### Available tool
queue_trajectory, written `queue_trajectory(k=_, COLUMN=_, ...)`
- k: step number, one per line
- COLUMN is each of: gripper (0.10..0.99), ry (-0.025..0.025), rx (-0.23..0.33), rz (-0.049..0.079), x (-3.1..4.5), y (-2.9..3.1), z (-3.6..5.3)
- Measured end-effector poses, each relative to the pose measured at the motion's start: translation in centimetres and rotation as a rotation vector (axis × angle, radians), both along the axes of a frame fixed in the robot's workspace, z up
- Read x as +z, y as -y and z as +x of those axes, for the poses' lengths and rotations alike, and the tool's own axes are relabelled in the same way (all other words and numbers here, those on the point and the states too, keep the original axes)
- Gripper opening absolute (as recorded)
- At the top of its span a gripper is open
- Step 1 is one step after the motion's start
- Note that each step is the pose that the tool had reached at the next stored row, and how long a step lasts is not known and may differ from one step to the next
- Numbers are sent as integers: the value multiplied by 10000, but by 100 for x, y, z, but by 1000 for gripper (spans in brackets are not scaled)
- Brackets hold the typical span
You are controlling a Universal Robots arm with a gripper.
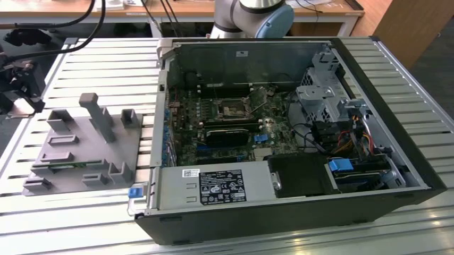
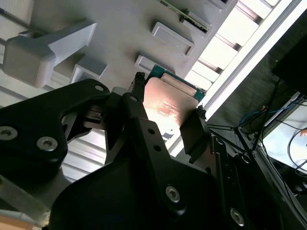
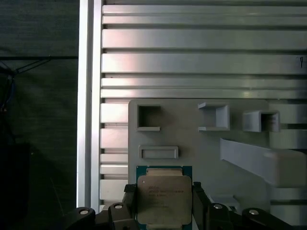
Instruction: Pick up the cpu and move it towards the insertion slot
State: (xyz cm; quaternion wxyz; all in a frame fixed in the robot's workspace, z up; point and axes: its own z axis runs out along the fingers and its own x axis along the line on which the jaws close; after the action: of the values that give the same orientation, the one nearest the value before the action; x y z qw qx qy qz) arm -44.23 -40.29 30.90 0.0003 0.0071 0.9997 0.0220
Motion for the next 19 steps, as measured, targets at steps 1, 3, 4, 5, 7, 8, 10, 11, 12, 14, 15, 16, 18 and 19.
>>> queue_trajectory(k=1, gripper=545, ry=0, rx=0, rz=0, x=7, y=0, z=0)
queue_trajectory(k=3, gripper=545, ry=-1, rx=0, rz=-1, x=17, y=0, z=0)
queue_trajectory(k=4, gripper=545, ry=0, rx=0, rz=0, x=21, y=0, z=0)
queue_trajectory(k=5, gripper=545, ry=0, rx=0, rz=0, x=26, y=0, z=0)
queue_trajectory(k=7, gripper=545, ry=-1, rx=0, rz=-1, x=36, y=0, z=0)
queue_trajectory(k=8, gripper=545, ry=-1, rx=0, rz=-1, x=42, y=0, z=0)
queue_trajectory(k=10, gripper=545, ry=0, rx=0, rz=0, x=51, y=0, z=0)
queue_trajectory(k=11, gripper=545, ry=0, rx=0, rz=0, x=55, y=0, z=0)
queue_trajectory(k=12, gripper=545, ry=0, rx=0, rz=0, x=59, y=0, z=0)
queue_trajectory(k=14, gripper=545, ry=-1, rx=0, rz=-1, x=67, y=0, z=0)
queue_trajectory(k=15, gripper=545, ry=0, rx=1, rz=0, x=71, y=0, z=0)
queue_trajectory(k=16, gripper=545, ry=0, rx=0, rz=0, x=74, y=0, z=0)
queue_trajectory(k=18, gripper=545, ry=-1, rx=0, rz=-1, x=81, y=0, z=0)
queue_trajectory(k=19, gripper=545, ry=-1, rx=0, rz=-1, x=85, y=0, z=0)
